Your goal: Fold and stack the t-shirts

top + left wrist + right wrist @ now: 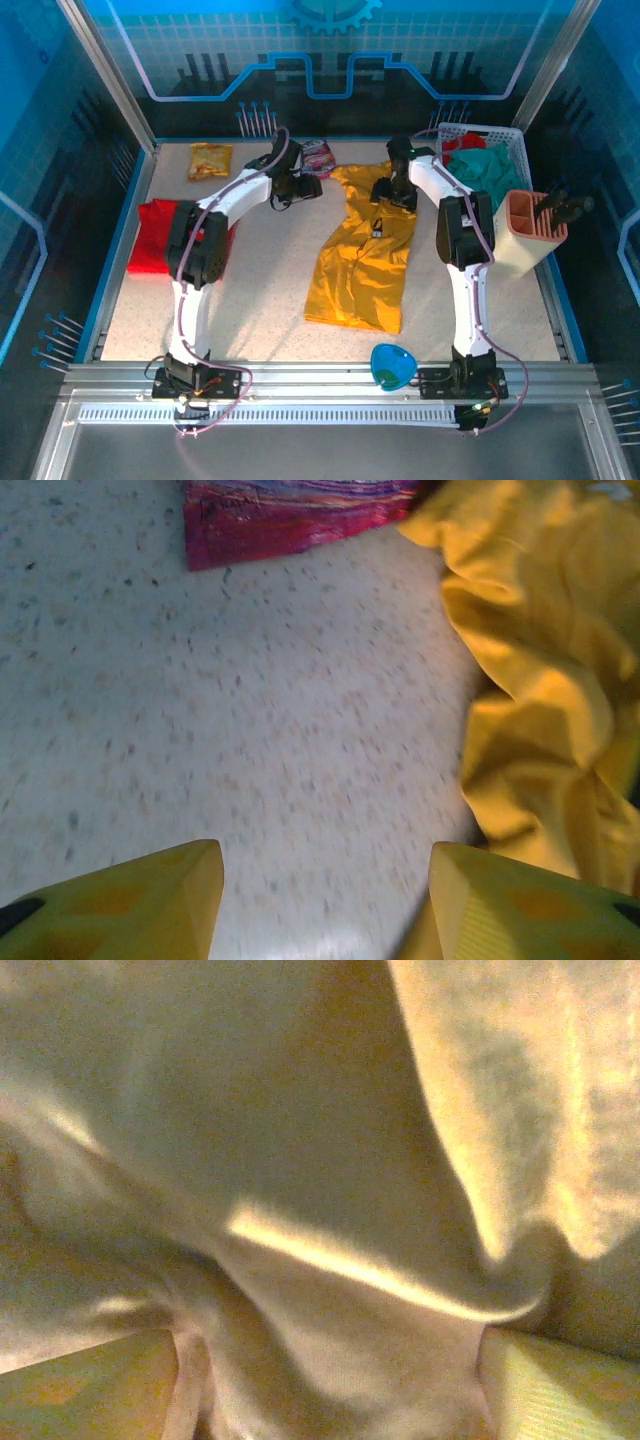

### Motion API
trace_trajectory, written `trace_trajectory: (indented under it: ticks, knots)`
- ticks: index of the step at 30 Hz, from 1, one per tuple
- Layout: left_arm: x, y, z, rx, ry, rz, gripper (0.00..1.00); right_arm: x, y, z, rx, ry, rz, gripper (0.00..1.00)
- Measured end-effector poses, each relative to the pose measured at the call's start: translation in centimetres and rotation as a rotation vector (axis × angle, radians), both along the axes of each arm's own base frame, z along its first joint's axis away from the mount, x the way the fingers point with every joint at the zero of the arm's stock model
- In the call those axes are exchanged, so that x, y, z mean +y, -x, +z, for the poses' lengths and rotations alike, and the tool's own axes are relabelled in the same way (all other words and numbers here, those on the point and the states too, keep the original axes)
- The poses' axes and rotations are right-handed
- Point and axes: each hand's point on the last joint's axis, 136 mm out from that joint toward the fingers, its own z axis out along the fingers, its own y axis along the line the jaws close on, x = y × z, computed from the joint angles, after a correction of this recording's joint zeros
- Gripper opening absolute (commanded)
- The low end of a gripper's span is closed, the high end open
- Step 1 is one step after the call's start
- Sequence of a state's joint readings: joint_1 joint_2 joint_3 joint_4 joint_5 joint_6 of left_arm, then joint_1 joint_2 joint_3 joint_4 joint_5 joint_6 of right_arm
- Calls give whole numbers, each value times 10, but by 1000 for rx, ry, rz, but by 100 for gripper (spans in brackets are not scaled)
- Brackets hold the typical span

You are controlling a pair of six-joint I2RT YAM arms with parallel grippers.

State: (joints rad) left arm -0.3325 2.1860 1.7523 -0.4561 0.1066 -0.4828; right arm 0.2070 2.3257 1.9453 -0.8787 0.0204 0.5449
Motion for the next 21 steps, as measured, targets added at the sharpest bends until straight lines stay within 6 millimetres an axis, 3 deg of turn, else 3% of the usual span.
trace_trajectory:
  ticks: [4, 7, 13, 17, 21]
  knots:
    - [-15, -26, -25, 0, 41, 15, 54, 2, 17, 14, -6, -33, 11, 83]
    - [-24, -41, -30, -13, 58, 22, 51, 4, 26, 26, -23, -55, 16, 83]
    - [-34, -39, -29, -38, 72, 17, 49, 6, 37, 38, -53, -84, 22, 83]
    - [-41, -24, -34, -28, 70, -3, 49, 3, 44, 28, -34, -73, 14, 83]
    - [-62, -30, -17, -50, 114, -39, 49, -2, 60, 15, 5, -56, 1, 82]
